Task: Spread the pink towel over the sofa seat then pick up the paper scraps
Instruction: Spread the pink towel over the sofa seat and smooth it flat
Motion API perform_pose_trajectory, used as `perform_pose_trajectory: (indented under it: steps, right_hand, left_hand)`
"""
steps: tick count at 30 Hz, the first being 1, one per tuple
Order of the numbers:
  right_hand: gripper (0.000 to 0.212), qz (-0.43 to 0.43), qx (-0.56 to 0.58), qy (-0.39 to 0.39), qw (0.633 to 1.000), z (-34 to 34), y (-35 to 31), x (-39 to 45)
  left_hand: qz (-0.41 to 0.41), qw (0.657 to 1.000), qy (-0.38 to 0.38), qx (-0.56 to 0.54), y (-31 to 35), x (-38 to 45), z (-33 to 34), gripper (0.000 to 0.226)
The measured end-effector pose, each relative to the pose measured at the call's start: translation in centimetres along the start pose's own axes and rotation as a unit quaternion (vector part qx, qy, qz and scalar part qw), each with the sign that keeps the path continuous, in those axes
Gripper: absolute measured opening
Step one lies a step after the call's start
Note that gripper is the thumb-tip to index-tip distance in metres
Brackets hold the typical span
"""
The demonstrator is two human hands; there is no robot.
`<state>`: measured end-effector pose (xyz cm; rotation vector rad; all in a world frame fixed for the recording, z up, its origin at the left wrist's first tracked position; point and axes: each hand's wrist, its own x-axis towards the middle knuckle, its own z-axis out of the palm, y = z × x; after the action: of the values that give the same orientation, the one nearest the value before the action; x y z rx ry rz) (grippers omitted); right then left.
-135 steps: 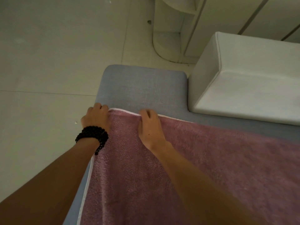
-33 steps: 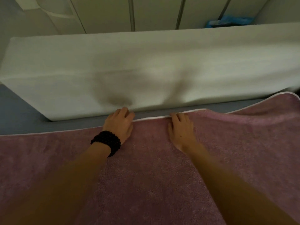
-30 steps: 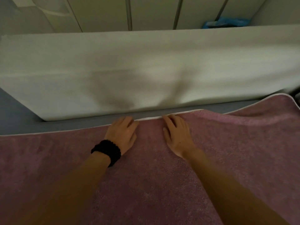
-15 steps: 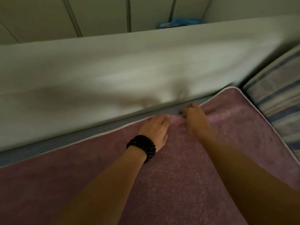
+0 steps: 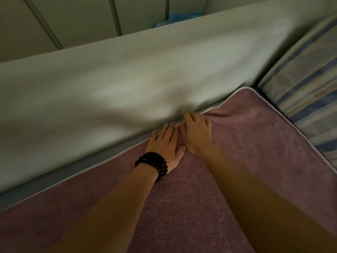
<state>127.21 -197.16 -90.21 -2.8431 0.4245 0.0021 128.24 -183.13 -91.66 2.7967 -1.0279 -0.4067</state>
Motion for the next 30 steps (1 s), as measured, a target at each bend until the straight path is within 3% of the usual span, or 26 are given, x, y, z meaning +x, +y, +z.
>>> perform_pose_trajectory:
  steps: [5,10,15,18,23,30]
  right_hand:
    - [0.069,0.098,-0.085,-0.054,0.99,1.2,2.2,-2.1]
    - [0.068,0.137,-0.032,-0.084,0.986,-1.2,4.1,-2.0]
    - [0.058,0.127,0.077,0.004,0.989,-4.1,3.0,-8.8]
    - [0.057,0.177,0.113,0.041,0.977,-6.7,2.8,-13.8]
    - [0.055,0.258,0.138,0.075,0.953,-11.8,3.4,-22.9]
    - [0.057,0.305,0.148,0.145,0.929,-17.3,2.7,-38.5]
  left_hand:
    - [-0.016,0.999,-0.041,-0.005,-0.7,0.2,1.3,0.073]
    - [-0.027,0.992,-0.111,0.047,0.1,0.9,-1.5,0.07]
    - [0.007,0.999,-0.013,0.046,3.2,-0.5,-5.4,0.066]
    - [0.06,0.997,0.023,0.053,6.3,-2.8,-7.4,0.068]
    - [0.148,0.989,-0.003,-0.003,11.6,-8.1,-9.8,0.077]
    - [0.286,0.957,-0.006,-0.056,19.1,-18.1,-12.3,0.072]
